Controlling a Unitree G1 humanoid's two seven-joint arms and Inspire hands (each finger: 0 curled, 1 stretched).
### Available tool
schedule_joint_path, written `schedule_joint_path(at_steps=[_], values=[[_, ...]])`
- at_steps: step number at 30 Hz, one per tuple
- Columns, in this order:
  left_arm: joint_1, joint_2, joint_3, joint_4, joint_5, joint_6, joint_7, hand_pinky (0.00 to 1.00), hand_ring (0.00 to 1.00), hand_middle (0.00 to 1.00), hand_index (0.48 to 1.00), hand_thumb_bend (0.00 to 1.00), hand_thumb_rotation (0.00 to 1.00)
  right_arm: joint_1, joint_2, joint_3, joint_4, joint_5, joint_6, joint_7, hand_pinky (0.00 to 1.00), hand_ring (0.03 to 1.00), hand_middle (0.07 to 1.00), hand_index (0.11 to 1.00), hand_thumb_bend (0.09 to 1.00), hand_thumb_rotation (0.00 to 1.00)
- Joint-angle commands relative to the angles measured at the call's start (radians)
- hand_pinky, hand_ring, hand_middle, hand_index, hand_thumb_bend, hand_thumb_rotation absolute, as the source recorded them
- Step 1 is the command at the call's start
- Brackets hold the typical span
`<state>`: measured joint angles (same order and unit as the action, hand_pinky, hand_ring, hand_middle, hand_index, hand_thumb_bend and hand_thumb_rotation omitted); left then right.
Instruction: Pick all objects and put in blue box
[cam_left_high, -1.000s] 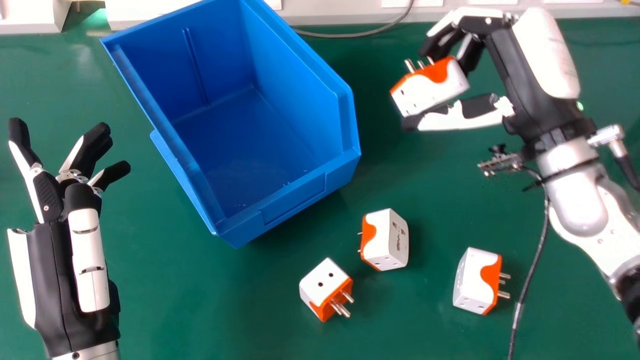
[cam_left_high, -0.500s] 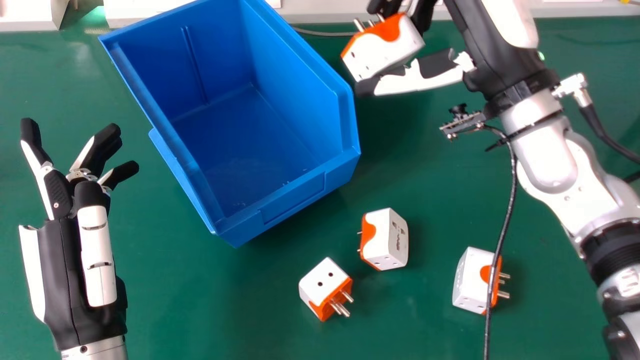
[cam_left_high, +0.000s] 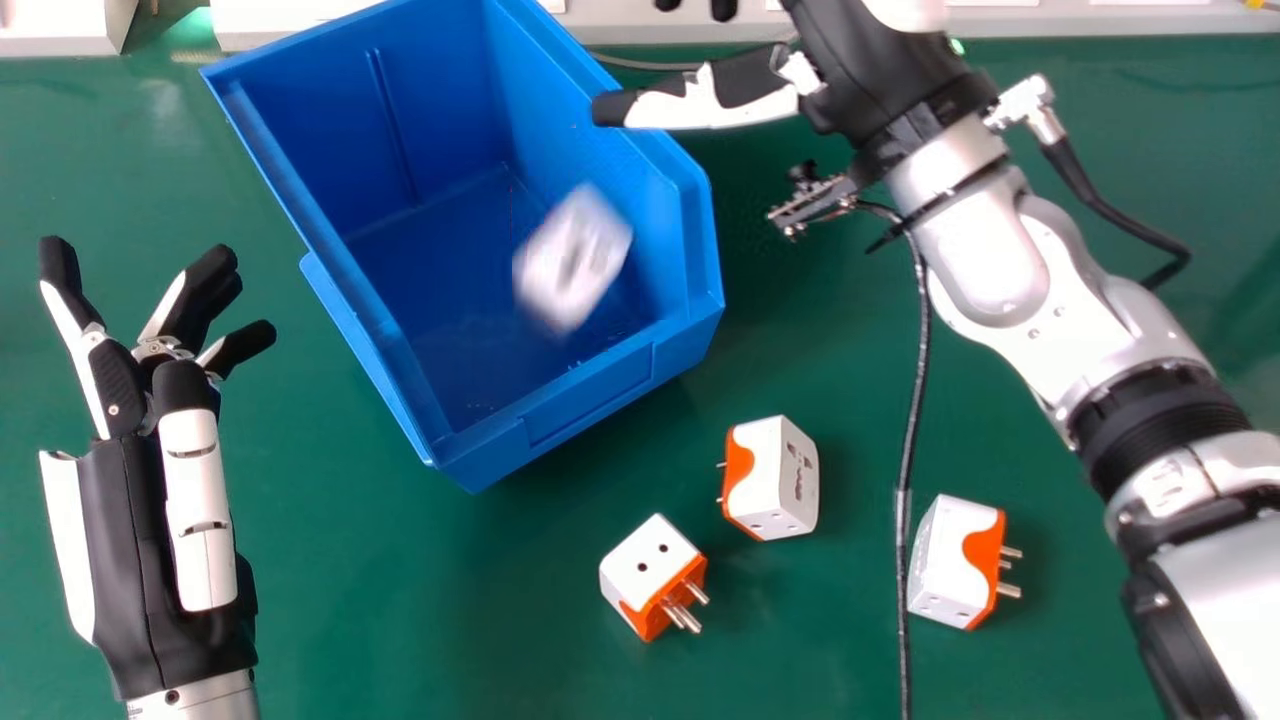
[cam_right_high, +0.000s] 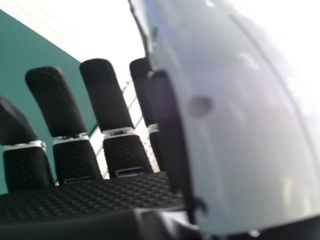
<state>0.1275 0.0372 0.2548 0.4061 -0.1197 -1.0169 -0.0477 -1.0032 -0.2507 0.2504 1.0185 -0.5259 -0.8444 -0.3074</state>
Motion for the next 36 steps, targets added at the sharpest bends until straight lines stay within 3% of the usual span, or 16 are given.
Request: schedule_joint_path(at_steps=[1, 9, 15, 21, 23, 25, 26, 30, 34, 36], values=[[0.001, -0.002, -0.003, -0.017, 0.0, -0.029, 0.0, 0.75, 0.85, 0.85, 0.85, 0.47, 0.93, -0.066, 0.014, 0.005, -0.003, -0.004, -0.012, -0.019, 0.24, 0.389, 0.505, 0.512, 0.512, 0.0], [0.007, -0.002, -0.005, -0.029, 0.0, -0.032, -0.001, 0.76, 0.86, 0.85, 0.852, 0.45, 0.94, -0.122, 0.088, 0.066, 0.065, -0.064, 0.012, -0.07, 0.2, 0.376, 0.513, 0.514, 0.51, 0.0], [0.009, -0.004, -0.002, -0.037, 0.016, -0.031, 0.01, 0.76, 0.86, 0.85, 0.852, 0.47, 0.93, -0.12, 0.079, 0.072, 0.068, -0.062, 0.01, -0.054, 0.21, 0.379, 0.512, 0.514, 0.511, 0.0], [0.005, -0.001, -0.007, -0.029, 0.007, -0.024, 0.006, 0.76, 0.86, 0.85, 0.853, 0.48, 0.93, -0.103, 0.062, 0.074, 0.074, -0.054, -0.026, -0.028, 0.26, 0.406, 0.517, 0.493, 0.515, 0.0], [0.004, 0.001, -0.006, -0.027, 0.003, -0.021, 0.005, 0.76, 0.86, 0.85, 0.854, 0.48, 0.93, -0.101, 0.053, 0.072, 0.076, -0.047, -0.029, -0.005, 0.28, 0.41, 0.496, 0.485, 0.516, 0.11], [0.003, 0.002, -0.006, -0.028, -0.005, -0.023, 0.002, 0.76, 0.86, 0.85, 0.854, 0.48, 0.93, -0.092, 0.033, 0.068, 0.068, -0.043, -0.029, 0.016, 0.29, 0.433, 0.521, 0.502, 0.875, 0.42], [0.001, 0.002, -0.005, -0.025, -0.007, -0.026, 0.001, 0.76, 0.86, 0.85, 0.854, 0.48, 0.93, -0.088, 0.019, 0.066, 0.062, -0.045, -0.03, 0.023, 0.3, 0.453, 0.547, 0.524, 0.937, 0.52], [-0.001, 0.002, -0.007, -0.016, -0.016, -0.032, -0.007, 0.77, 0.86, 0.85, 0.855, 0.48, 0.93, -0.077, -0.014, 0.062, 0.056, -0.039, -0.05, 0.047, 0.34, 0.557, 0.642, 0.616, 0.998, 0.73], [0.005, 0.002, -0.007, -0.026, -0.004, -0.029, -0.007, 0.77, 0.87, 0.86, 0.86, 0.48, 0.93, -0.057, -0.045, 0.016, 0.078, 0.077, -0.139, 0.187, 0.42, 0.712, 0.802, 0.749, 1.0, 0.83], [0.006, 0.002, -0.006, -0.024, -0.002, -0.029, -0.008, 0.76, 0.87, 0.86, 0.861, 0.48, 0.93, -0.047, -0.047, -0.004, 0.08, 0.129, -0.161, 0.246, 0.44, 0.74, 0.838, 0.775, 1.0, 0.85]])
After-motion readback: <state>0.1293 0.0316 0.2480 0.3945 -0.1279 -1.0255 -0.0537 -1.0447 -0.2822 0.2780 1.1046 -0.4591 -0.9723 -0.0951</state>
